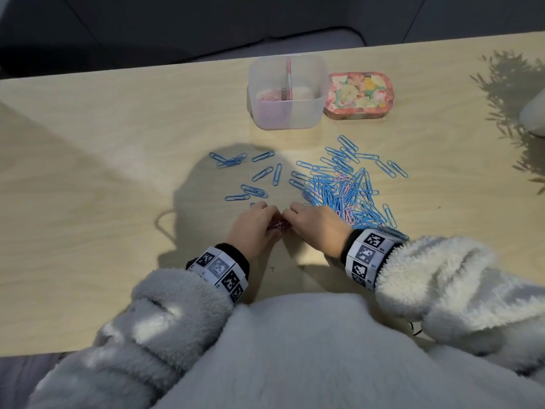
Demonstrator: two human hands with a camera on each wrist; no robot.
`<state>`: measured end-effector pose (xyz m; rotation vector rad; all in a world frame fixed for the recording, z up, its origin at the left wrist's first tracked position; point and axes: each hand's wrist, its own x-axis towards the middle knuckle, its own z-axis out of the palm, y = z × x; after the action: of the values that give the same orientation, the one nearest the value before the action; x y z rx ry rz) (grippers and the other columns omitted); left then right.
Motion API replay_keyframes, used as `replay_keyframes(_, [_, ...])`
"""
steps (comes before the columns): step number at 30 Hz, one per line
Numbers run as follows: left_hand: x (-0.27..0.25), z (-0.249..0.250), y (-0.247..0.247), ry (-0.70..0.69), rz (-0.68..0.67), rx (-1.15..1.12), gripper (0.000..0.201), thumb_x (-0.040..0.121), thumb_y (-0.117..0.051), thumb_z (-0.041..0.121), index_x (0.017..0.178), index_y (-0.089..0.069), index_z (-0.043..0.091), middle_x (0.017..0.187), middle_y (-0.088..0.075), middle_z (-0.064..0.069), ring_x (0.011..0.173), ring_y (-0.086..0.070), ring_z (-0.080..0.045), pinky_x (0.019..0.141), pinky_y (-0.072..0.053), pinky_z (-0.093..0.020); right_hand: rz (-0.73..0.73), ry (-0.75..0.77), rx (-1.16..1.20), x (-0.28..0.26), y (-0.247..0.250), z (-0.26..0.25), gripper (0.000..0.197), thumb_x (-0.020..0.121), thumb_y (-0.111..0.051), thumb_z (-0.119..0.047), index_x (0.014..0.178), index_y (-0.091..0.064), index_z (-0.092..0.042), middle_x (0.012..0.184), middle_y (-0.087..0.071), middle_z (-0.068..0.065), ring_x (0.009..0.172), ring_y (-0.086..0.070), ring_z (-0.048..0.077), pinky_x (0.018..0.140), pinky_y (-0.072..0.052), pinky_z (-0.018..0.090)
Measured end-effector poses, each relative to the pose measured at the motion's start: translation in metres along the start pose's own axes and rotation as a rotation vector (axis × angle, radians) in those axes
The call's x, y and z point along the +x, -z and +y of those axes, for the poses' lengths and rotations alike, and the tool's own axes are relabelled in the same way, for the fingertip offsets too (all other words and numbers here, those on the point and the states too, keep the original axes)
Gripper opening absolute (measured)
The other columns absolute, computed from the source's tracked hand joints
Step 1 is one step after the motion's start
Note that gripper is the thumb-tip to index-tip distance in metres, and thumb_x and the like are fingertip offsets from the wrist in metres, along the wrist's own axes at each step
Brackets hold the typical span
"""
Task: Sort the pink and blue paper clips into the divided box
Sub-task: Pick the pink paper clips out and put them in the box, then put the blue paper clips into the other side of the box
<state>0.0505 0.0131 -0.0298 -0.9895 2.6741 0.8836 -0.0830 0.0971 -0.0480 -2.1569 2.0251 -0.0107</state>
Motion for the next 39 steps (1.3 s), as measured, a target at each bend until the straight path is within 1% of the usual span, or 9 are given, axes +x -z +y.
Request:
replay_keyframes(6, [0.004, 0.000, 0.006, -0.032, 0.004, -0.007, 0.022, 0.083, -0.061, 0.019, 0.101, -0.064, 0.008, 0.099, -0.061, -0.016, 0.095, -0.058, -0.034, 0.080, -0.040, -0.037, -0.011, 0.059, 0.063, 0.003, 0.004, 0.009, 0.019, 0.068, -0.074, -0.008, 0.077, -0.057, -0.012, 0.065, -0.059, 0.004, 0.046, -0.058, 0.024, 0.039, -0.027, 0.025])
replay_keyframes(10, [0.005, -0.004, 0.009, -0.016, 0.024, -0.036, 0.022, 0.083, -0.061, 0.018, 0.103, -0.066, 0.010, 0.101, -0.063, -0.014, 0.098, -0.058, -0.030, 0.081, -0.039, -0.034, -0.162, -0.098, 0.326, 0.008, 0.012, 0.018, 0.016, 0.092, -0.048, -0.021, 0.099, -0.058, -0.009, 0.098, -0.064, 0.013, 0.090, -0.059, 0.031, 0.075, -0.044, 0.039])
replay_keyframes(14, [0.004, -0.010, 0.016, 0.032, 0.062, -0.120, 0.020, 0.081, -0.064, 0.017, 0.099, -0.068, 0.010, 0.102, -0.068, -0.010, 0.099, -0.059, -0.024, 0.084, -0.040, -0.029, -0.146, -0.167, 0.630, 0.014, 0.023, 0.029, 0.011, 0.087, -0.059, -0.017, 0.089, -0.063, -0.007, 0.083, -0.067, 0.010, 0.075, -0.055, 0.020, 0.068, -0.040, 0.027])
replay_keyframes(20, [0.003, -0.016, 0.024, 0.069, 0.048, -0.325, 0.012, 0.079, -0.066, 0.010, 0.091, -0.070, 0.012, 0.082, -0.067, -0.001, 0.073, -0.059, -0.009, 0.073, -0.046, -0.022, 0.000, -0.214, 0.939, 0.063, 0.087, 0.060, 0.009, 0.088, -0.060, -0.010, 0.081, -0.060, -0.005, 0.065, -0.055, 0.008, 0.057, -0.048, 0.007, 0.060, -0.039, 0.024])
replay_keyframes(24, [0.011, -0.016, 0.032, 0.040, 0.044, -0.400, 0.009, 0.078, -0.066, 0.007, 0.085, -0.070, 0.012, 0.073, -0.064, 0.003, 0.056, -0.055, 0.011, 0.060, -0.040, -0.003, 0.148, -0.306, 0.943, 0.111, 0.126, 0.081, 0.023, 0.088, -0.059, -0.009, 0.066, -0.053, -0.007, 0.058, -0.050, 0.002, 0.034, -0.040, -0.001, 0.036, -0.029, 0.008])
replay_keyframes(26, [0.016, -0.014, 0.036, 0.021, 0.055, -0.426, 0.008, 0.078, -0.067, 0.007, 0.084, -0.070, 0.012, 0.076, -0.066, 0.000, 0.056, -0.055, 0.008, 0.063, -0.043, -0.007, 0.219, -0.360, 0.873, 0.138, 0.134, 0.090, 0.028, 0.087, -0.059, -0.013, 0.061, -0.048, -0.013, 0.059, -0.051, 0.003, 0.038, -0.041, 0.001, 0.034, -0.027, 0.010])
replay_keyframes(30, [0.032, -0.013, 0.052, 0.023, 0.110, -0.455, 0.006, 0.079, -0.068, 0.010, 0.085, -0.069, 0.012, 0.079, -0.068, -0.003, 0.057, -0.055, 0.001, 0.065, -0.046, -0.015, 0.151, -0.416, 0.547, 0.180, 0.135, 0.096, 0.024, 0.087, -0.052, -0.016, 0.064, -0.051, -0.007, 0.071, -0.058, 0.008, 0.073, -0.054, 0.020, 0.062, -0.038, 0.023])
replay_keyframes(34, [0.057, -0.009, 0.083, 0.012, 0.196, -0.455, 0.007, 0.081, -0.067, 0.010, 0.087, -0.068, 0.006, 0.078, -0.067, -0.006, 0.056, -0.055, 0.001, 0.061, -0.045, -0.013, -0.007, -0.413, 0.450, 0.197, 0.136, 0.093, 0.029, 0.087, -0.046, -0.008, 0.104, -0.064, 0.006, 0.113, -0.066, 0.018, 0.106, -0.060, 0.031, 0.093, -0.050, 0.036])
replay_keyframes(39, [0.102, 0.002, 0.129, -0.015, 0.399, -0.464, 0.008, 0.078, -0.067, 0.010, 0.086, -0.070, 0.008, 0.076, -0.065, -0.005, 0.059, -0.054, -0.005, 0.062, -0.047, -0.016, 0.084, -0.493, 0.593, 0.188, 0.148, 0.092, 0.036, 0.087, -0.035, -0.002, 0.107, -0.062, 0.012, 0.116, -0.063, 0.025, 0.111, -0.058, 0.034, 0.095, -0.047, 0.037])
